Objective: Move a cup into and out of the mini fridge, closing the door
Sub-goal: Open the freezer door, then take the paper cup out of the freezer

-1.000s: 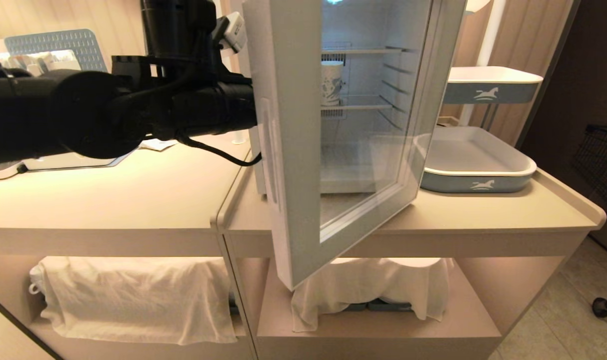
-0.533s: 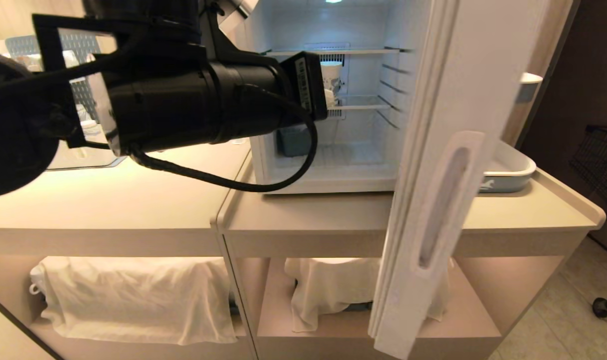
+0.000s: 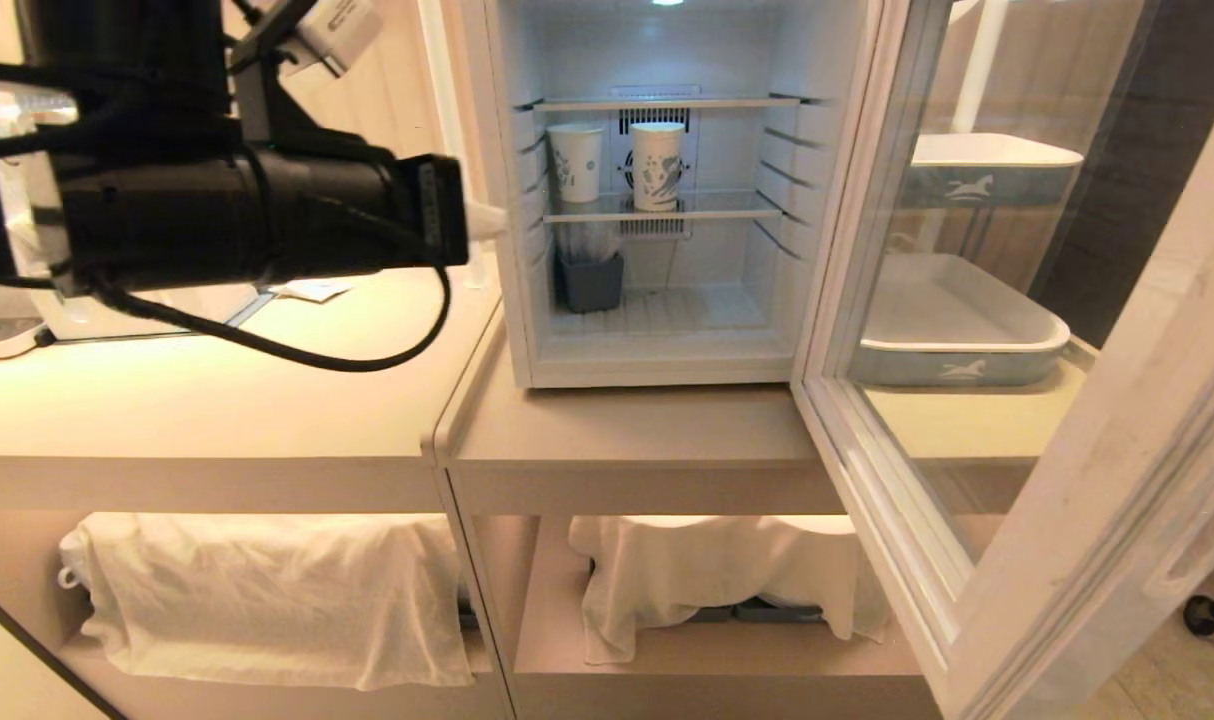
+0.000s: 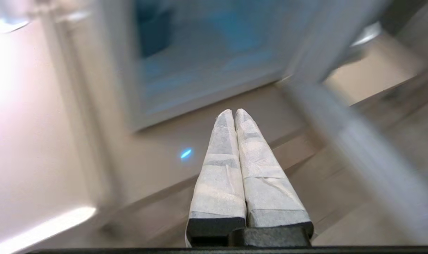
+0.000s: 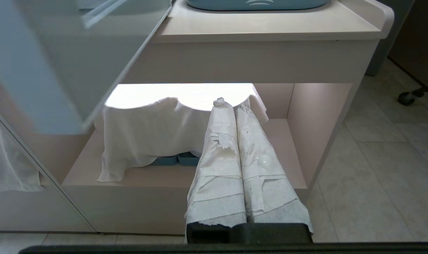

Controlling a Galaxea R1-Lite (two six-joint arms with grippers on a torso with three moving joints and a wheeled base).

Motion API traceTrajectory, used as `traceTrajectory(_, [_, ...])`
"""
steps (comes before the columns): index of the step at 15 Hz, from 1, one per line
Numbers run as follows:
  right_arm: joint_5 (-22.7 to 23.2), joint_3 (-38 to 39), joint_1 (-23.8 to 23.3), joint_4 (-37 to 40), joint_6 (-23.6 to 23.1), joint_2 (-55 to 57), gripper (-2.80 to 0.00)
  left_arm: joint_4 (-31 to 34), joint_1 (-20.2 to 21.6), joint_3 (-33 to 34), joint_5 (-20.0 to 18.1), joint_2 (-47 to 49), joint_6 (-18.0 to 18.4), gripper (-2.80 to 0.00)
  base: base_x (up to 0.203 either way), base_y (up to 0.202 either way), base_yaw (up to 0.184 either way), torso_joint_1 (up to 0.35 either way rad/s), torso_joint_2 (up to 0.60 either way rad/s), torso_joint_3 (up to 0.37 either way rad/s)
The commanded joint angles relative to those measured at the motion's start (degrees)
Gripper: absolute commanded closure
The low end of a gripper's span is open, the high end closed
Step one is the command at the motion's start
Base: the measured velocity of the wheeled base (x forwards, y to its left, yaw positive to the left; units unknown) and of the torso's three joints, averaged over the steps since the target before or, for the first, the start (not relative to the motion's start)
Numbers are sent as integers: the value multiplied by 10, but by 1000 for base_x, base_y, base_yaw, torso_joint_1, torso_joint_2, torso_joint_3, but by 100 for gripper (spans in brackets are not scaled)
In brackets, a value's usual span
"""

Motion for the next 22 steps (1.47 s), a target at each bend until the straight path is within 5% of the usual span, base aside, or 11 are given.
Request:
traceTrajectory(1, [0,0,0,0,0,1,0,59,120,41,-66,-62,56,0,0,0,0,0,0,0])
traceTrajectory(4, [0,0,0,0,0,1,0,116,236,161,-132,-191,148,0,0,0,0,0,0,0])
traceTrajectory(7, [0,0,0,0,0,1,0,140,286,353,-144,-362,173,0,0,0,0,0,0,0])
traceTrajectory(10, [0,0,0,0,0,1,0,75,302,595,-108,-548,176,0,0,0,0,0,0,0])
traceTrajectory(12, [0,0,0,0,0,1,0,36,302,690,-70,-671,160,0,0,0,0,0,0,0])
traceTrajectory(17, [0,0,0,0,0,1,0,-28,288,821,16,-894,142,0,0,0,0,0,0,0])
traceTrajectory(22, [0,0,0,0,0,1,0,-56,285,846,34,-894,147,0,0,0,0,0,0,0])
